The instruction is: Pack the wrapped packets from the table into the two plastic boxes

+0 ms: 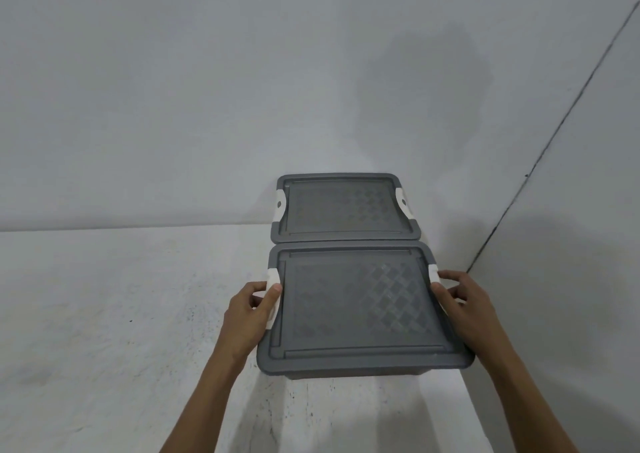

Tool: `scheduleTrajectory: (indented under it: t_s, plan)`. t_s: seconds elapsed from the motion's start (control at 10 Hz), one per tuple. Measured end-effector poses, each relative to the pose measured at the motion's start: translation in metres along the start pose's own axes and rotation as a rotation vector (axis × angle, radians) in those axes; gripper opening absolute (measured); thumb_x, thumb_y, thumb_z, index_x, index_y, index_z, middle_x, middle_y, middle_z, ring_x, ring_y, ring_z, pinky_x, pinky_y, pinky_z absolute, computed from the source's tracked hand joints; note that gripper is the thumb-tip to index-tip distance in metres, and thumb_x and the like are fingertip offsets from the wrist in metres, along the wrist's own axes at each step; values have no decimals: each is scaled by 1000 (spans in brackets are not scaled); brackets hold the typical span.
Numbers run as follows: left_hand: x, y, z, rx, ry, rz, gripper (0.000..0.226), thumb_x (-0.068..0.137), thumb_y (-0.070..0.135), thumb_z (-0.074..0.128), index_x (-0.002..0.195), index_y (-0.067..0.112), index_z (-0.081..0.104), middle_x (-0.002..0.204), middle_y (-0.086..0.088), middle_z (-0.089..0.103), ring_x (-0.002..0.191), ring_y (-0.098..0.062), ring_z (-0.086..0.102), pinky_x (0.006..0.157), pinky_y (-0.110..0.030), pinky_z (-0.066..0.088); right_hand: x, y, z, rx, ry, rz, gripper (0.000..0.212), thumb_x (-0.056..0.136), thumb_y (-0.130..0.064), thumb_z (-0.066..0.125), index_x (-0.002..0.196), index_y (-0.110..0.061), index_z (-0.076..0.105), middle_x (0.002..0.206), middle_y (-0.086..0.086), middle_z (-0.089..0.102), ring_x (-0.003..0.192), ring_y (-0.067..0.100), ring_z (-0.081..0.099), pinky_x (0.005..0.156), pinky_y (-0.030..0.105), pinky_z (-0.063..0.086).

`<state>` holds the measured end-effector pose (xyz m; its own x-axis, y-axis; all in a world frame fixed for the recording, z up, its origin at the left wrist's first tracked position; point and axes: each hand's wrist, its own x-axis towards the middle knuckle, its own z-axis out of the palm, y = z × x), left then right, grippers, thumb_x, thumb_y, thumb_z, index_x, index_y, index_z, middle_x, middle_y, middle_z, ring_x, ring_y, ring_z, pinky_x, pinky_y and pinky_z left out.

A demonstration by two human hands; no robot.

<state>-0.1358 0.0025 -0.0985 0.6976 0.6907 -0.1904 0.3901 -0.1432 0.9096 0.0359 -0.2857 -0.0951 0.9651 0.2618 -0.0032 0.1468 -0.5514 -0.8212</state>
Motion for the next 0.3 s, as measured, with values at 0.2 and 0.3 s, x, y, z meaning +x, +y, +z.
scheduleTrajectory:
  t_s: [0.2,0.3]
  plan:
    - [-18,-1,-8,-165,-140,-142,40,93,55,45,101,22,66,94,0,72,85,-18,70,65,-30,55,-12,-10,1,-381,69,-11,40,95,-45,52,126,-20,56,108,6,62,89,23,60,75,33,46]
    - [-28,-14,-19,-200,-170,-114,37,95,49,44,104,21,66,93,-1,73,83,-18,71,64,-30,57,-25,-19,8,-427,132,-103,40,93,-43,56,125,-18,58,118,10,58,106,29,55,83,36,46]
